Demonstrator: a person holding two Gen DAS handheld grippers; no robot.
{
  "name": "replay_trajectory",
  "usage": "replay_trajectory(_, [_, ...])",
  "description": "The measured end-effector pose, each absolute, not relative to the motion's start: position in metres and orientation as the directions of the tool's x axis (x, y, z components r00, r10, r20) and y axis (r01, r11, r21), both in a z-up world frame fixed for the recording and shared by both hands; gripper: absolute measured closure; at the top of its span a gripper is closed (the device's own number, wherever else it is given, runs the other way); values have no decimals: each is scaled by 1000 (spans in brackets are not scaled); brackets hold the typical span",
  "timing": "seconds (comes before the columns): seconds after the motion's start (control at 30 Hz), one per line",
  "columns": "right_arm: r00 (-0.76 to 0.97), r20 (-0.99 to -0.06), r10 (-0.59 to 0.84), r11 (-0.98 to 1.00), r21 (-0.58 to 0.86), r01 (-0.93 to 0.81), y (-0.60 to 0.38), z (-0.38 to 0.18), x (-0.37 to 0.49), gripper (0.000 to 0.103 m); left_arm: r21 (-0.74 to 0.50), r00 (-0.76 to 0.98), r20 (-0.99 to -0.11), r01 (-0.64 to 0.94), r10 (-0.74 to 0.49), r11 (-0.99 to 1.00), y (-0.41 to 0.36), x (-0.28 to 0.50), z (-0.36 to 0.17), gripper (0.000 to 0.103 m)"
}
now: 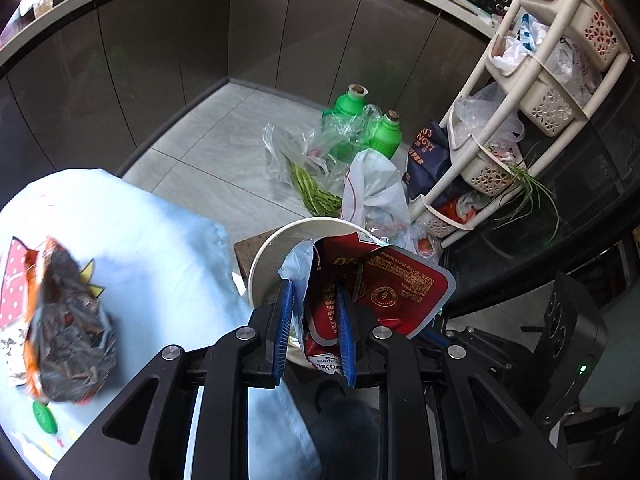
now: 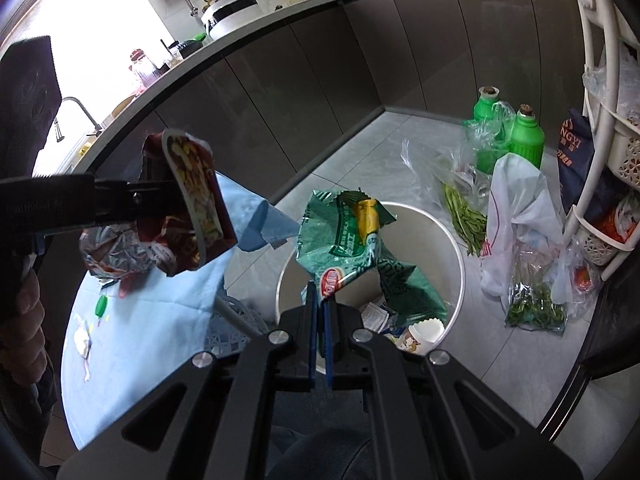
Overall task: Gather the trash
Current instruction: 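Carry both packets over the white bin and open both tools, then move both open tools back over the table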
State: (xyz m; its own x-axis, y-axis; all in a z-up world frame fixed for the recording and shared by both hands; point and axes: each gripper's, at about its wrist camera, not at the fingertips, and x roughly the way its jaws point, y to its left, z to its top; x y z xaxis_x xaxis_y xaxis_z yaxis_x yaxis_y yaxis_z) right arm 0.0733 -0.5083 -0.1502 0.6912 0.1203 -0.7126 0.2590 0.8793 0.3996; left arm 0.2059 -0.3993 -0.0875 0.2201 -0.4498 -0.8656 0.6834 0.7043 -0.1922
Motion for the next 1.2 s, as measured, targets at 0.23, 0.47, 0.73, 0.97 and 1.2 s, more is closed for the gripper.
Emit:
replay_trajectory(0.23, [672,-727,144,888,394,236,-516,-176,97,86,-185,219,-866,695,-450,695,-420,219,-102,77])
replay_trajectory(0.47, [648,-745,157,920,349,179,-508,-187,96,18,-156,328,-815,671,-479,725,-415,222,-93,9])
replay_trajectory(0.73, [665,-729,163,920,356,166,-503,-169,85,4,-164,350,-806,643,-477,748,-403,216,-79,9])
replay_trajectory(0.97, [683,-717,140,922,345,174,-495,-143,79,4,-155,390,-783,632,-485,759,-379,195,-51,9])
replay_trajectory(1.2, [715,-687,130,935,324,141,-477,-102,66,4,-130,456,-764,583,-456,802,-339,171,-14,9])
